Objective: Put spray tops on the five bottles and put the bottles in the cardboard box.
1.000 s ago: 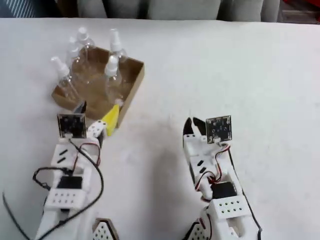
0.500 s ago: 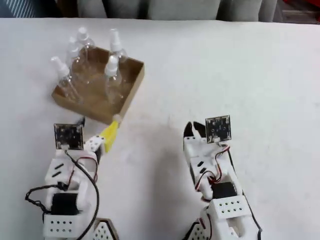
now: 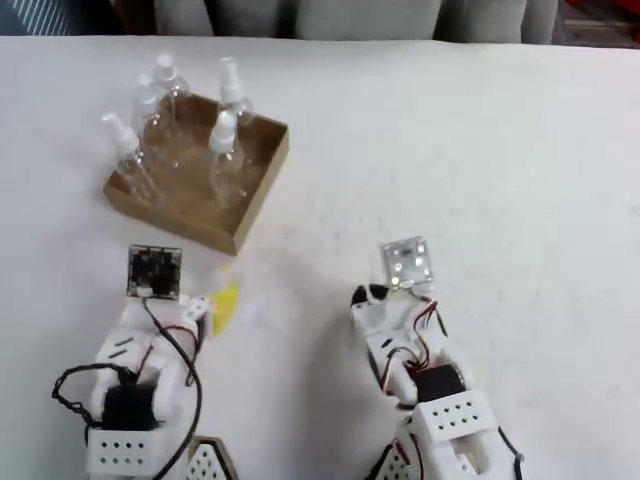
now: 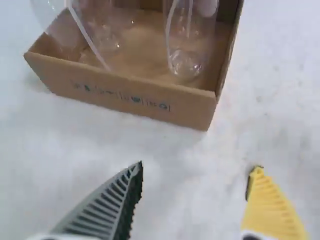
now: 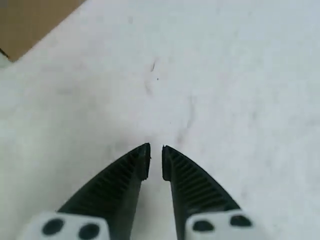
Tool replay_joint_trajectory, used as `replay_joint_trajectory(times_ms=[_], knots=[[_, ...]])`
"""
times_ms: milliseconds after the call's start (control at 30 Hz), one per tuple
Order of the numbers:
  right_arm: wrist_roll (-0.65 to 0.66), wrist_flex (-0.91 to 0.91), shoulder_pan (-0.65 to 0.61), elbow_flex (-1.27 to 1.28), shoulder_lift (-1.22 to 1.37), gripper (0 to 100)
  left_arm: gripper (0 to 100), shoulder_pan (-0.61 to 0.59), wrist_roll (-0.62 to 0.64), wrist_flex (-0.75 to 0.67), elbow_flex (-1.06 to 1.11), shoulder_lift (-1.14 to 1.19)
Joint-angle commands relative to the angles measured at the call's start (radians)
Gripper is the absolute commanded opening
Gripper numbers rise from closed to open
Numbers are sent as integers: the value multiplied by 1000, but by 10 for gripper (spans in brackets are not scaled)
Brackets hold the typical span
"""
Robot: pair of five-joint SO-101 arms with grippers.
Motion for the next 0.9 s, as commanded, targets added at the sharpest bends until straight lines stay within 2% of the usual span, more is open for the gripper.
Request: replay_joint_trajectory(times_ms=[0,100,267,400,533,867], knots=[[-8,21,-8,8,-13,20,316,-10,-75,94,-6,-10],[-6,27,-8,9,-28,20,279,-13,-80,101,-6,-8],[-2,82,-7,12,-76,20,20,-12,-81,92,-6,-8],[-2,143,-5,12,-120,20,63,-13,-77,94,-6,-8],[-2,197,-7,12,-157,20,19,-5,-75,120,-6,-13],[-3,308,-7,12,-236,20,22,-5,-77,241,-6,-13]])
